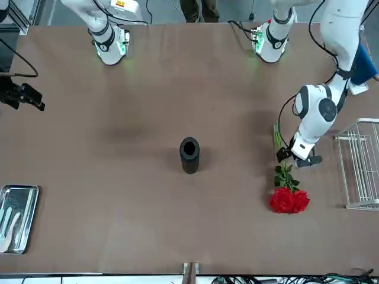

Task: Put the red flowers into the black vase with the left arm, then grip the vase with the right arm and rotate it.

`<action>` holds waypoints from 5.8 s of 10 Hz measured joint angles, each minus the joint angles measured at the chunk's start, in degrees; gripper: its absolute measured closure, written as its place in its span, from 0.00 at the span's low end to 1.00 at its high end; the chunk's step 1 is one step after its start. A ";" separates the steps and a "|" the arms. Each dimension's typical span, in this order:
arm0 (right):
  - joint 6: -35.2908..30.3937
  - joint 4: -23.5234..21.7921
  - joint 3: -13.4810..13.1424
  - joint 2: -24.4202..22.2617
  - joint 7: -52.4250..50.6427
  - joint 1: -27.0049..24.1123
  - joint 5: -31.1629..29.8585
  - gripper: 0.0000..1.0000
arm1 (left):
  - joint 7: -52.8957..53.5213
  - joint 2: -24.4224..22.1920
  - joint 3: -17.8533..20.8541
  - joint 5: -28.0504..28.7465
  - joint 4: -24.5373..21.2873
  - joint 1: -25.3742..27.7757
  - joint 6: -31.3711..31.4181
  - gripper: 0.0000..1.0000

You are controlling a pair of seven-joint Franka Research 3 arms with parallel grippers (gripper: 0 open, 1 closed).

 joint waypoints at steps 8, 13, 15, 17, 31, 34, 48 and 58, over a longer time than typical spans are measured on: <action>-0.03 -0.25 0.04 0.00 0.00 0.03 0.00 0.00 | -0.17 4.58 -0.04 0.00 5.43 -0.24 0.40 0.35; -0.06 -0.27 -0.05 0.00 0.00 0.01 0.00 0.00 | -0.19 6.63 -0.04 0.00 6.59 -0.07 0.40 0.78; -0.08 -0.28 -0.21 0.00 0.00 -0.06 0.00 0.00 | -0.24 6.46 -0.02 0.00 7.22 0.00 0.40 0.86; -0.18 -0.28 -0.35 0.00 -0.01 -0.08 0.00 0.00 | -1.82 5.99 -0.09 0.00 7.64 -0.18 0.39 0.86; -0.55 -1.00 -0.44 0.01 -0.05 -0.07 0.00 0.00 | -75.26 -11.09 -3.98 19.20 38.20 -14.61 -56.29 0.86; -0.54 -1.09 -0.28 0.01 -0.06 0.00 0.00 0.00 | -92.58 -9.94 -4.05 29.74 40.10 -24.23 -60.92 0.86; -0.52 -2.02 -0.73 0.04 -0.06 -0.72 0.00 0.00 | -100.76 8.51 -3.57 72.76 53.84 -49.83 -64.62 0.88; -0.48 -2.11 -0.70 0.04 -0.06 -0.72 0.00 0.00 | -101.04 17.04 -3.43 82.63 59.72 -56.64 -65.21 0.88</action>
